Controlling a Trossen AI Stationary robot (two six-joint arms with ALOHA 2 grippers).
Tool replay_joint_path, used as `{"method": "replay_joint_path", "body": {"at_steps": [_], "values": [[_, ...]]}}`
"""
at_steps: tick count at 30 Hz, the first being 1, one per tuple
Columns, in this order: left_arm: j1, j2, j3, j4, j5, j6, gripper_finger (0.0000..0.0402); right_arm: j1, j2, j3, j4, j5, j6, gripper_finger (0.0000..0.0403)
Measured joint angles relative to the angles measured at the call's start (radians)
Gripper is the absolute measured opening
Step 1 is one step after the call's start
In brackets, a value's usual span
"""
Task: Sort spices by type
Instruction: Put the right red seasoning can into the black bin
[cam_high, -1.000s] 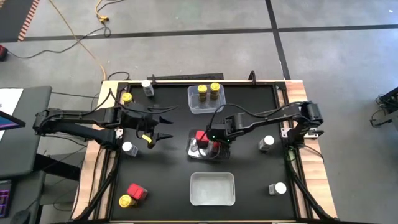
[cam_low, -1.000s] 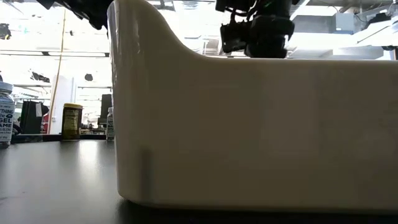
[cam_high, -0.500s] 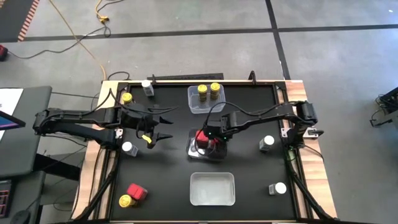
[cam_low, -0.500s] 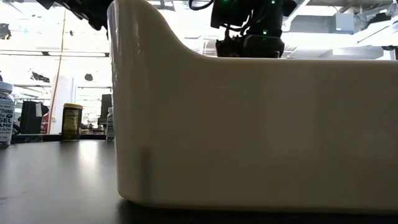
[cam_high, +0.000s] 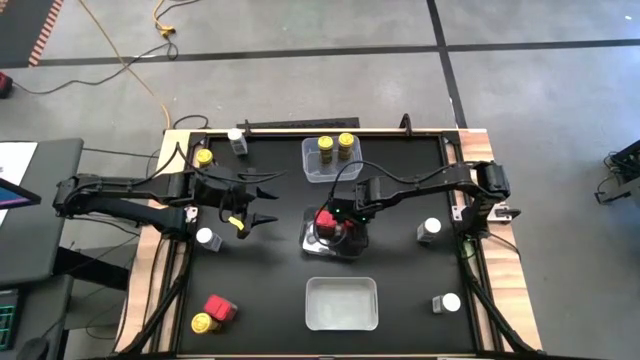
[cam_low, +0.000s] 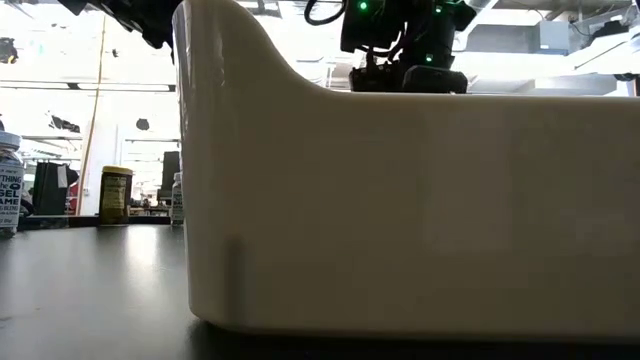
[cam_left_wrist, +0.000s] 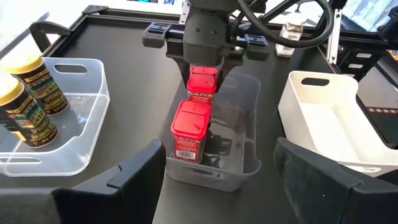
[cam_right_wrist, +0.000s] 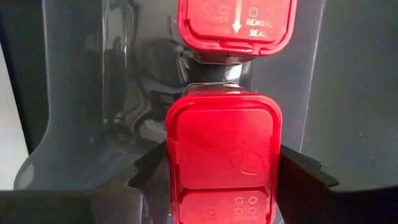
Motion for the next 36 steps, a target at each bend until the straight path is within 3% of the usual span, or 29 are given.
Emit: {"method": "replay_joint_path", "body": {"at_steps": [36], "values": [[0.0, 0.0, 0.0, 0.001, -0.005, 0.003, 0.0285, -0.048, -0.001, 0.0, 0.011, 0.033, -0.12, 0.0249]]}}
